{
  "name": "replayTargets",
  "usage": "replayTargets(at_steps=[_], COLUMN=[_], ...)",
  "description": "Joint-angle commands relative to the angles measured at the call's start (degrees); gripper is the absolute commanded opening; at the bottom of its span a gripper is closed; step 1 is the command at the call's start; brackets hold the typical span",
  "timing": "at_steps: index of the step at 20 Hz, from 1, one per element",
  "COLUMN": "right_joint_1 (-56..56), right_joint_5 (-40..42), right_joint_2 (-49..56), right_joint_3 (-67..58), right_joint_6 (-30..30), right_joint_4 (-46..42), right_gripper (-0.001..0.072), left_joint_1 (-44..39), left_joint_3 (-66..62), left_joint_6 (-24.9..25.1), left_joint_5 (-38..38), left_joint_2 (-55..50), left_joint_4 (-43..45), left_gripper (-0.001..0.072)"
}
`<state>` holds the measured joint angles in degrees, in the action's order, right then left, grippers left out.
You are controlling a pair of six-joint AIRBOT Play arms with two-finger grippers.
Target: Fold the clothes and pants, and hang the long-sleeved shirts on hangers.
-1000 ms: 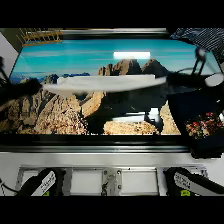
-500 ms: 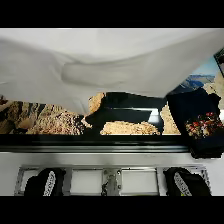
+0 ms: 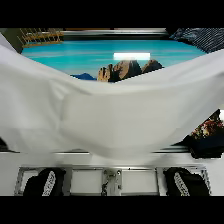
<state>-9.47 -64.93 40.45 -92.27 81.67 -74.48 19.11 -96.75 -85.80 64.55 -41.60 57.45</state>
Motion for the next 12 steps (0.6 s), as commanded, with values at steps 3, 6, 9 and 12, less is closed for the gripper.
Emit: replayTargets(at_steps=[3,6,9,12], right_joint_1=[1.2,3.8,5.6,6.4], right_joint_5=[-12.2,-10.2,-5.0,3.7], right_joint_2=[20.1,35.5,47.5,54.1], right_joint_3=[0.0,-0.1,-0.1,-0.1], right_joint_6=[0.8,-0.7,-0.6,2.2], right_joint_4=[-1.7,-2.1,-2.1,-2.0], right_gripper=[0.0006,0.0006,0.0006,0.0006], left_joint_1=[0.0,-2.3,-6.2,-7.6], left_joint_3=[12.7,16.7,17.6,14.8], left_joint_6=[-1.4,1.3,3.4,3.3], left_joint_5=[4.1,1.6,-3.9,-10.2], left_joint_2=[-17.3,-28.7,-38.9,-47.1], left_joint_4=[-0.5,-0.5,0.0,-0.1], left_gripper=[0.0008,0.0008,0.0008,0.0008])
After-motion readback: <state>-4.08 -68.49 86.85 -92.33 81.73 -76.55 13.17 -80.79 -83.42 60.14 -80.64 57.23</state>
